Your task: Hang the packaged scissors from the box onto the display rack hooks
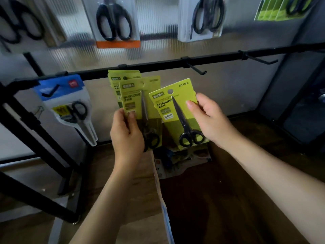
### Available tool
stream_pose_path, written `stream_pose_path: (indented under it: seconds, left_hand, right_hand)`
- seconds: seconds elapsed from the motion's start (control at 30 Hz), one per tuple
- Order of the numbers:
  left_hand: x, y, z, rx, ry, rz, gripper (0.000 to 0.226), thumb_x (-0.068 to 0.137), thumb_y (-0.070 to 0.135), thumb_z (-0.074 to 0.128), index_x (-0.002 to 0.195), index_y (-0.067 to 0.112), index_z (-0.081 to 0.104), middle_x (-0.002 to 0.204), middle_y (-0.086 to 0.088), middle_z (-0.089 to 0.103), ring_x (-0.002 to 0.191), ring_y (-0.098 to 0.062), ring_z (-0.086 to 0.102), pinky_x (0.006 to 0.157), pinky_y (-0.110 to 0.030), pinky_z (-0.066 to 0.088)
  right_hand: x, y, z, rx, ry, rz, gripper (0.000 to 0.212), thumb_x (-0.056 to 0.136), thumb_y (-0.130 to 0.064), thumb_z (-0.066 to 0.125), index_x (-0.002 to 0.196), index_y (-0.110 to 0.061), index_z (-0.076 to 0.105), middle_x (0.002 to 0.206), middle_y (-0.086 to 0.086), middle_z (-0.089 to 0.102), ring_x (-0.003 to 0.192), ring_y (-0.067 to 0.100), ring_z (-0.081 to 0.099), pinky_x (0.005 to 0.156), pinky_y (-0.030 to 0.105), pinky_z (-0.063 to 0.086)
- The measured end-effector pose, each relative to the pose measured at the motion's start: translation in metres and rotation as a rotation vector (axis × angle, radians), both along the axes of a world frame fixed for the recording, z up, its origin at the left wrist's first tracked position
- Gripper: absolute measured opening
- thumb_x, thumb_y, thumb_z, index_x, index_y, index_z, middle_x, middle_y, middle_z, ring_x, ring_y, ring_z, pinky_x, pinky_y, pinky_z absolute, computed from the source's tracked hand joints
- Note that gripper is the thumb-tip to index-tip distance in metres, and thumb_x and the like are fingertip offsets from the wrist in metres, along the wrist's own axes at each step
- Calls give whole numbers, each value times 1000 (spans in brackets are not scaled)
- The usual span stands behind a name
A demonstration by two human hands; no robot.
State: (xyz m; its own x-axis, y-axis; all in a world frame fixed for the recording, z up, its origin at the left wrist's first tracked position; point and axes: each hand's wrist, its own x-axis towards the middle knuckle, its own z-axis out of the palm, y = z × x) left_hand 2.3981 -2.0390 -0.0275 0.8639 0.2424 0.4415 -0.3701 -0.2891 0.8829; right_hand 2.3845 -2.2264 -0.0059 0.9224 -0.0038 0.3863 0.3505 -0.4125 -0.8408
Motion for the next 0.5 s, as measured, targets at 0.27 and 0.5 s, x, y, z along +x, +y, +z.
stream_pose_path:
  seconds: [0.27, 0.5]
  left_hand:
    - [13, 26, 15, -39, -16, 43, 11, 99, 15, 44, 91, 13, 50, 74, 9, 51, 60, 10, 48, 56, -6, 39]
    - [16, 30, 2, -77, 78, -20, 11, 99, 19, 45, 94, 18, 54, 77, 7, 56, 61, 5, 49, 57, -12, 42]
  right_hand:
    - [10, 21, 11, 19, -10, 71, 19, 100, -21, 43, 106, -21, 61, 96, 13, 64, 88, 31, 56, 75, 32, 47]
    - [10, 23, 8, 9, 5, 34, 19, 100, -23, 43, 108, -19, 60, 102, 17, 63, 94, 35, 57, 86, 46, 46]
